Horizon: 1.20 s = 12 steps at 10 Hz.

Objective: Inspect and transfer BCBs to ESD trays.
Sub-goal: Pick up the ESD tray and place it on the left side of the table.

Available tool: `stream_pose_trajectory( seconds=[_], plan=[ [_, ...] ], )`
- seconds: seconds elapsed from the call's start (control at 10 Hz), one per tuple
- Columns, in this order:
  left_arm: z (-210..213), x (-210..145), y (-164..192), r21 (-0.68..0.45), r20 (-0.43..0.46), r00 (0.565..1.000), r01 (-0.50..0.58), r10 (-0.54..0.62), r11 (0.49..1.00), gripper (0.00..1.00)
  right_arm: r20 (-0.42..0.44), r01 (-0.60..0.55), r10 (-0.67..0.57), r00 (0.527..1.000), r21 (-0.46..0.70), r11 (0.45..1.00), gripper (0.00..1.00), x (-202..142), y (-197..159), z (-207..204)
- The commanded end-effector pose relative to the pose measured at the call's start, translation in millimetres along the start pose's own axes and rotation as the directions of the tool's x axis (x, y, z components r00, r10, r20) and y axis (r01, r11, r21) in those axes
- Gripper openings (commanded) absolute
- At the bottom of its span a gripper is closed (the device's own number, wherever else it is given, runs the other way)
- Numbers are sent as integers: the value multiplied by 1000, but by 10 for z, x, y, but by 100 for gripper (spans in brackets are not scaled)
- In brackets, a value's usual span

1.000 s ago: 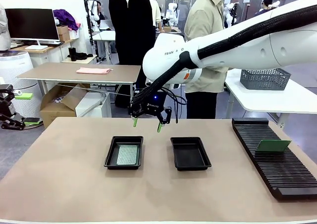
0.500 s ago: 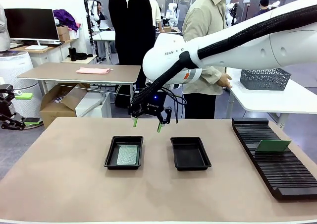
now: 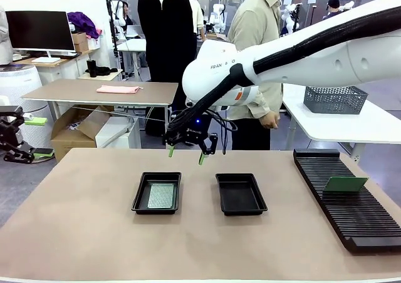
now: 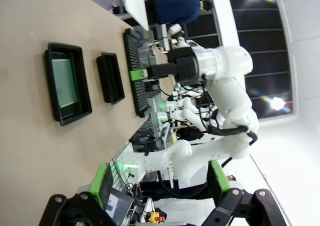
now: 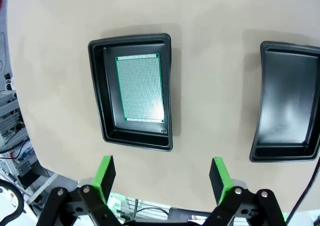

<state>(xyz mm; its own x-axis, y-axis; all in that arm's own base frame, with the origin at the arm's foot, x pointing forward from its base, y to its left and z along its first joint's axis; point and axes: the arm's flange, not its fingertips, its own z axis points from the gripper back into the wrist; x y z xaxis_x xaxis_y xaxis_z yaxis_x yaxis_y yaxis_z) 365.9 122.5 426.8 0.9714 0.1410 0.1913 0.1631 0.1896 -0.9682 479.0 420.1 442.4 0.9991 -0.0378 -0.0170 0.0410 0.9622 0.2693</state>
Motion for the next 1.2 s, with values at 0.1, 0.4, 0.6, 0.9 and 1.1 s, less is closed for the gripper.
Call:
stream_pose_trajectory(
  seconds=[0.1, 0.4, 0.6, 0.9, 1.1],
  plan=[
    [-213, 30, -303, 158, -25, 998, -54, 59, 986, 100, 55, -48, 42, 998, 106, 993, 100, -241, -458, 20],
    [-530, 82, -491, 341, -64, 994, -58, 85, 938, 100, 108, -87, 65, 992, 212, 973, 100, -299, -745, 30],
    [-803, 163, -599, 439, -107, 985, -73, 132, 896, 100, 153, -98, 60, 986, 255, 962, 100, -342, -892, 11],
    [-1219, 263, -706, 580, -109, 984, -52, 141, 813, 100, 168, -134, 78, 983, 357, 924, 100, -412, -1113, -53],
    [-1463, 308, -728, 670, -103, 986, -31, 134, 742, 100, 171, -135, 71, 983, 401, 906, 100, -454, -1198, -91]
  ],
)
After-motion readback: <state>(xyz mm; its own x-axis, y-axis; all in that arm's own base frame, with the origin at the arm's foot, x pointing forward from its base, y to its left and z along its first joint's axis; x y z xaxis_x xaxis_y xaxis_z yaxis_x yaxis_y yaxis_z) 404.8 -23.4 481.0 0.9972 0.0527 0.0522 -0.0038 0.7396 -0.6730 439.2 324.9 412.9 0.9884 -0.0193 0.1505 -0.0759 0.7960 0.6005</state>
